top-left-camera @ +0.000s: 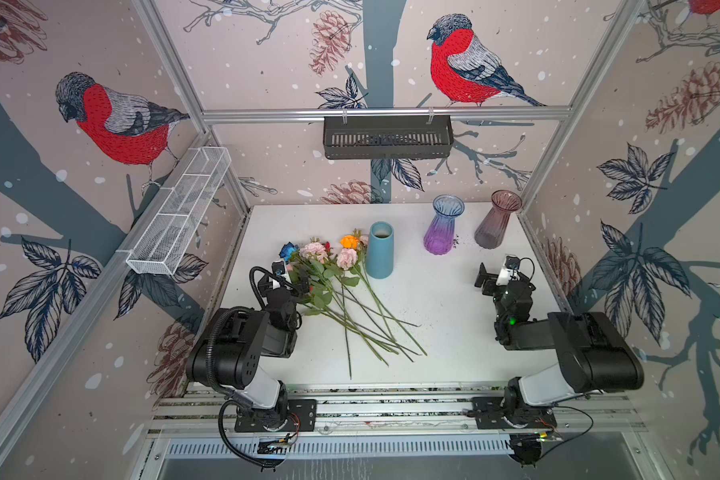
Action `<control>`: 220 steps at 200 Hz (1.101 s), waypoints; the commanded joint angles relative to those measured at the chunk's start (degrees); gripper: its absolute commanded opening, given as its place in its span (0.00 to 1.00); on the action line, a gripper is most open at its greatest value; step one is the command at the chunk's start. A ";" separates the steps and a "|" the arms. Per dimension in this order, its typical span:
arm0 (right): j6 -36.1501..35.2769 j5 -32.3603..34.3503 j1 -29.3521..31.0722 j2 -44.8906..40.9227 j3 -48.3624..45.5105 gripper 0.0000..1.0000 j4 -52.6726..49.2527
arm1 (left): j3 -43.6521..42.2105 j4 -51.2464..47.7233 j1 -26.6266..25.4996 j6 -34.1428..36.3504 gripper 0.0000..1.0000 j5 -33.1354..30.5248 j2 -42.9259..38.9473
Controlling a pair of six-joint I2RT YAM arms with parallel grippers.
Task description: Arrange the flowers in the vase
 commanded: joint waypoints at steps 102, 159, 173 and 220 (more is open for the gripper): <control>0.18 0.99 0.70 -0.48 -0.57 1.00 1.73 | 0.23 1.36 0.09 -0.60 0.99 0.09 -0.17; 0.27 0.81 0.55 -0.34 -0.38 1.00 1.55 | 0.25 1.38 0.18 -0.62 0.99 0.16 -0.17; 0.29 0.49 0.44 -0.34 -0.38 1.00 1.52 | 0.32 1.33 0.15 -0.61 0.99 0.03 -0.22; -0.08 0.71 0.71 -0.49 -0.53 1.00 1.74 | -4.63 12.66 -3.14 0.91 0.99 -9.52 0.60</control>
